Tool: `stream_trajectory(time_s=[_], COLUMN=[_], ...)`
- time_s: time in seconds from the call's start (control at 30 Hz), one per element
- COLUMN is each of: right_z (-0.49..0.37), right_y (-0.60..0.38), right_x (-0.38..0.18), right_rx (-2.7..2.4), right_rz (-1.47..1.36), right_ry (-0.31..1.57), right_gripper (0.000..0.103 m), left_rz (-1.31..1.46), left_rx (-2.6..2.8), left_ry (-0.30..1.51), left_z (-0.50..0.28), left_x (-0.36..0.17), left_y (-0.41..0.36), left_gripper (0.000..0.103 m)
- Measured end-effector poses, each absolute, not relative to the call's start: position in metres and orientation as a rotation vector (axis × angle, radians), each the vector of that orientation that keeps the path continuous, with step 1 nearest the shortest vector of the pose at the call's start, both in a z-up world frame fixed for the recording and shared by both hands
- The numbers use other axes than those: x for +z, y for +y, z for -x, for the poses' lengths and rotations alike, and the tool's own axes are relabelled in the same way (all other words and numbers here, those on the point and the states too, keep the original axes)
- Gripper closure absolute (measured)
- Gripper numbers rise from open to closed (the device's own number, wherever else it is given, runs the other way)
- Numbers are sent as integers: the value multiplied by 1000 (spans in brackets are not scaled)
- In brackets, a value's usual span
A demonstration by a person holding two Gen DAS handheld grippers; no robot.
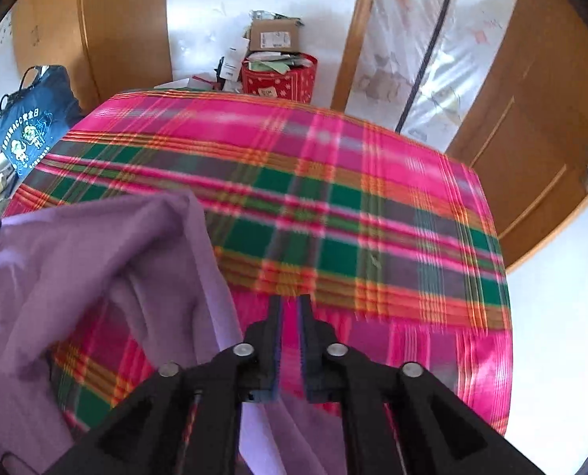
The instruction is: Fold clothes
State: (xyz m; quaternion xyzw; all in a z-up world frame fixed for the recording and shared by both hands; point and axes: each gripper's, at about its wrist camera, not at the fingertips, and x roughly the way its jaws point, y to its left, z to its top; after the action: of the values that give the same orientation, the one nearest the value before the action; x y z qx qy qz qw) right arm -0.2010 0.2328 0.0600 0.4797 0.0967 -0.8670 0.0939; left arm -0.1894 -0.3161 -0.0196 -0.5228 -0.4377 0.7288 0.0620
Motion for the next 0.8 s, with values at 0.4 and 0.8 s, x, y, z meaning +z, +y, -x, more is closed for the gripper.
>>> stream_trajectory(time_s=[0.4,0.8], right_z=[122,79], right_y=[288,284], right_x=[47,21], right_rx=[-2513,-2485], right_rz=[-1423,-1458], right_ry=[33,186], right_gripper=[71,68], left_rz=[1568,1614], left_rx=[2409,2359], left_ry=[-1200,-668], left_z=[150,134], left_x=[33,63], left_y=[-317,-180], left_gripper=[63,63])
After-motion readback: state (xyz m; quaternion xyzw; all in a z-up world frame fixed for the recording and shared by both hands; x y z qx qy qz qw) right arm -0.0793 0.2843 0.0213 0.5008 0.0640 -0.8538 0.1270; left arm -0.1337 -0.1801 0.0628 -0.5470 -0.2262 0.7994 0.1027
